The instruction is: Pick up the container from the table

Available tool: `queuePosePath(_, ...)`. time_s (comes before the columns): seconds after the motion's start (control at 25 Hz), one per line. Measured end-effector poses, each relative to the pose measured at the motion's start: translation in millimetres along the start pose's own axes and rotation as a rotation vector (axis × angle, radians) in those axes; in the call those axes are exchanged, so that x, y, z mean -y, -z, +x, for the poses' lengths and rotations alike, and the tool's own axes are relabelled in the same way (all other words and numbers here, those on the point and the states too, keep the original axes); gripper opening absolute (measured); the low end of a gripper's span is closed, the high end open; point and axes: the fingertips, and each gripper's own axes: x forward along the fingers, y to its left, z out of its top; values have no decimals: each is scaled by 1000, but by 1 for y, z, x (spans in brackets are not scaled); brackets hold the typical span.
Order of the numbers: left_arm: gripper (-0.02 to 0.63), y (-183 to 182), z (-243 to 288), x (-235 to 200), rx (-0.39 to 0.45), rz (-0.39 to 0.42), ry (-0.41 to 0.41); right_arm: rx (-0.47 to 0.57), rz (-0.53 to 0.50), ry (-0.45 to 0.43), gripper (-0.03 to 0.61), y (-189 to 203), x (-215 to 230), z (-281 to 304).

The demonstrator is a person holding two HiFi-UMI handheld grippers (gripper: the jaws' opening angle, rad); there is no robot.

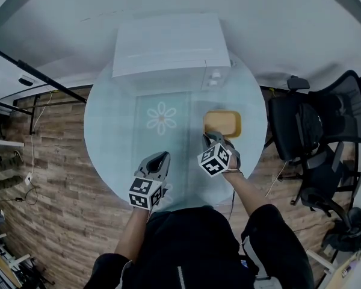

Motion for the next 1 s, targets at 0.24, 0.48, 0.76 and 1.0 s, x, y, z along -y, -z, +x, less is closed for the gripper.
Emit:
queuePosePath(0.24,21,0,-11,-7,13,2,-7,97,23,-30,40,-31,-25,-36)
queuePosePath(0.48,22,2,-23,-8,22,6,-8,166,39,-32,40,-49,-46,-68)
queuePosePath(0.76,22,2,-36,3,46,18,-1,218,32,-30,40,-55,-69,-100)
queuePosePath(1.0,23,4,-47,6,57,22,0,226,18,-37,40,-54,-87,-110)
